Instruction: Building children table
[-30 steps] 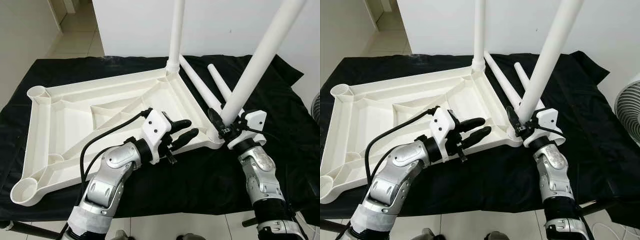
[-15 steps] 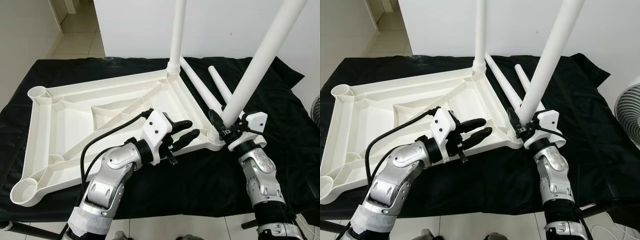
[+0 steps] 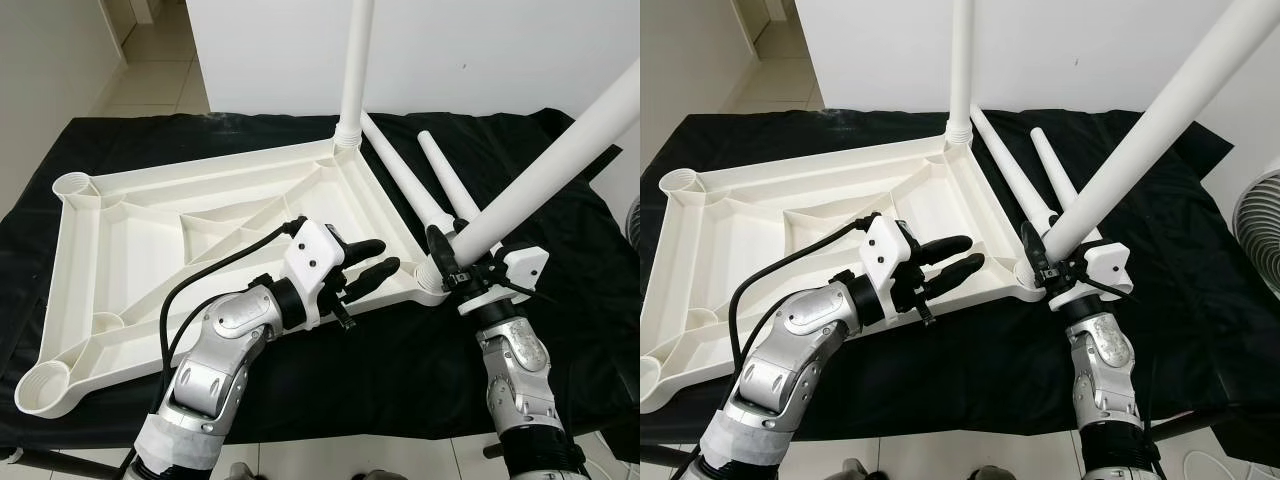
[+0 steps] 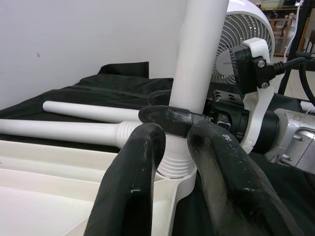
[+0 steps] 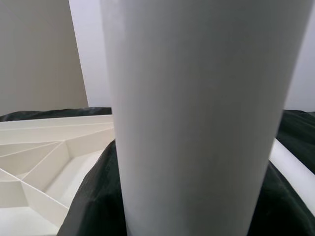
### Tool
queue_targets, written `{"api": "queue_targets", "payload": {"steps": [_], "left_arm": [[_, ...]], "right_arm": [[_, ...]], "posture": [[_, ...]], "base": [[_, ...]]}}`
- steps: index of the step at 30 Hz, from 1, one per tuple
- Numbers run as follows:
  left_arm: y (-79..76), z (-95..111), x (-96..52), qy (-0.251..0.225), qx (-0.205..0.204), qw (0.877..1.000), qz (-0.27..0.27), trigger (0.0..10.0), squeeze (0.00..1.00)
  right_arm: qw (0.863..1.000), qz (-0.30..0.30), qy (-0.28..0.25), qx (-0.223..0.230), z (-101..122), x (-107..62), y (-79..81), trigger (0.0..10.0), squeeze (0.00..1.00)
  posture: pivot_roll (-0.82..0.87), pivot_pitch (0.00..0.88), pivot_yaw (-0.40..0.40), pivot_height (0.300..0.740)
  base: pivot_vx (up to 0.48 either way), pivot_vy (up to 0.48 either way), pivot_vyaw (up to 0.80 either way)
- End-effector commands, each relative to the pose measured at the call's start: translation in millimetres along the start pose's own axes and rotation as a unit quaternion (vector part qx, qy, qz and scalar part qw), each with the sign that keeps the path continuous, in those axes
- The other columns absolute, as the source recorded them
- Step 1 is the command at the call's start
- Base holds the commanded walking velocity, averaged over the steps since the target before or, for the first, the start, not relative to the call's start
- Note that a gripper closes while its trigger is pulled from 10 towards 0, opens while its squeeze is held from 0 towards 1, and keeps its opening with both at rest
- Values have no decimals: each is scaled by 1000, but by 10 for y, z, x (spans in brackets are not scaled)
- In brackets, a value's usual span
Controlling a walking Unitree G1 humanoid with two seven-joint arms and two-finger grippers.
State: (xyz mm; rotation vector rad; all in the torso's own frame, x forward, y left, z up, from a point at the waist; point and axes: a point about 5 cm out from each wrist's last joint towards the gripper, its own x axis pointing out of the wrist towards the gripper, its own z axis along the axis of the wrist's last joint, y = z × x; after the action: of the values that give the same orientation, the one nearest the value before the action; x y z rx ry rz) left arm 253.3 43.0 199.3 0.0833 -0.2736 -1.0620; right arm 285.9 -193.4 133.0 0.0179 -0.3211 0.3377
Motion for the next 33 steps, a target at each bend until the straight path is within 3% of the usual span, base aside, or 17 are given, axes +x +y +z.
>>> {"api": "queue_targets", "payload": {"steps": [1, 11, 17, 25, 33], "left_arm": [[26, -1, -15, 1, -3, 1000, 30, 10000, 0], [30, 1, -3, -1, -3, 1000, 29, 10000, 0], [34, 3, -6, -1, -2, 1000, 30, 10000, 0], [33, 7, -11, -1, -1, 999, 32, 10000, 0], [32, 13, -21, -1, -1, 1000, 30, 10000, 0]], "right_arm": [[989, 5, 144, 31, -467, -243, 93, 10000, 0], [977, 18, 214, 14, -536, -133, 15, 10000, 0], [975, 16, 222, 7, -534, -105, -35, 10000, 0], [973, 0, 230, 23, -557, -107, -65, 10000, 0], [972, -61, 210, 88, -558, -145, -173, 10000, 0]], "posture": [[-128, 95, 54, 740], [-131, 92, 51, 740], [-131, 92, 51, 740], [-127, 92, 48, 740], [-123, 96, 52, 740]], "base": [[0, 0, 0], [0, 0, 0], [0, 0, 0], [0, 0, 0], [0, 0, 0]]}}
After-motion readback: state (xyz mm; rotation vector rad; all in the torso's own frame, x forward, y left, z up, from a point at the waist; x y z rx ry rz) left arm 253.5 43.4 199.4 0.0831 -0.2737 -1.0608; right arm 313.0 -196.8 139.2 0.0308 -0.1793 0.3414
